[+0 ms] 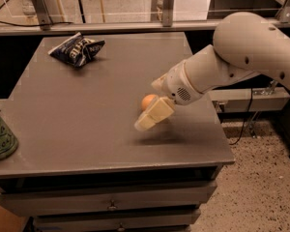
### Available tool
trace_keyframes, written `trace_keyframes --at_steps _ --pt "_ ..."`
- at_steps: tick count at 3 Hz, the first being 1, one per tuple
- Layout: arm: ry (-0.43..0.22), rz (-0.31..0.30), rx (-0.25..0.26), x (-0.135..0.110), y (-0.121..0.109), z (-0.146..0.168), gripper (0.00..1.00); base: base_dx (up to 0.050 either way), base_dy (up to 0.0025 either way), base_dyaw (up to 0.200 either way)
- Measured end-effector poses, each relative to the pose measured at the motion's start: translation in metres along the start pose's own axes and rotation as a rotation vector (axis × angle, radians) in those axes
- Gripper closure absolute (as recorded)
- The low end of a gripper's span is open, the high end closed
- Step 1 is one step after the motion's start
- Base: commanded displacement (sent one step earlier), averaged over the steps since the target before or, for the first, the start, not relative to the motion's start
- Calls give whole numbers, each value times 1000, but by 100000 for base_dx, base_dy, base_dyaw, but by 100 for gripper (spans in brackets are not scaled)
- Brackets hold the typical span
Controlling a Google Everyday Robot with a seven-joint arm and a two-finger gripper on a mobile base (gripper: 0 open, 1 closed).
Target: Pick orange
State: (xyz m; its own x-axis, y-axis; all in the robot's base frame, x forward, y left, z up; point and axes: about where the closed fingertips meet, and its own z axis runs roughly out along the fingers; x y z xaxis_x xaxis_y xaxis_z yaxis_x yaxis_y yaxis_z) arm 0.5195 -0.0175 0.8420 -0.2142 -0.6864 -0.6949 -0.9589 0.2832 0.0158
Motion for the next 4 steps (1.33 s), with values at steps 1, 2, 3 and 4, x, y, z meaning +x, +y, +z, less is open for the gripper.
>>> trace_keyframes --at_steps 1,2,3,4 --pt "1 11 0 1 0 7 39 0 0 0" --pt "8 25 2 6 2 8 64 0 0 0" --pt "6 39 14 9 -1 0 87 0 0 0" --pt "-41 52 47 0 -12 -27 100 0 0 0"
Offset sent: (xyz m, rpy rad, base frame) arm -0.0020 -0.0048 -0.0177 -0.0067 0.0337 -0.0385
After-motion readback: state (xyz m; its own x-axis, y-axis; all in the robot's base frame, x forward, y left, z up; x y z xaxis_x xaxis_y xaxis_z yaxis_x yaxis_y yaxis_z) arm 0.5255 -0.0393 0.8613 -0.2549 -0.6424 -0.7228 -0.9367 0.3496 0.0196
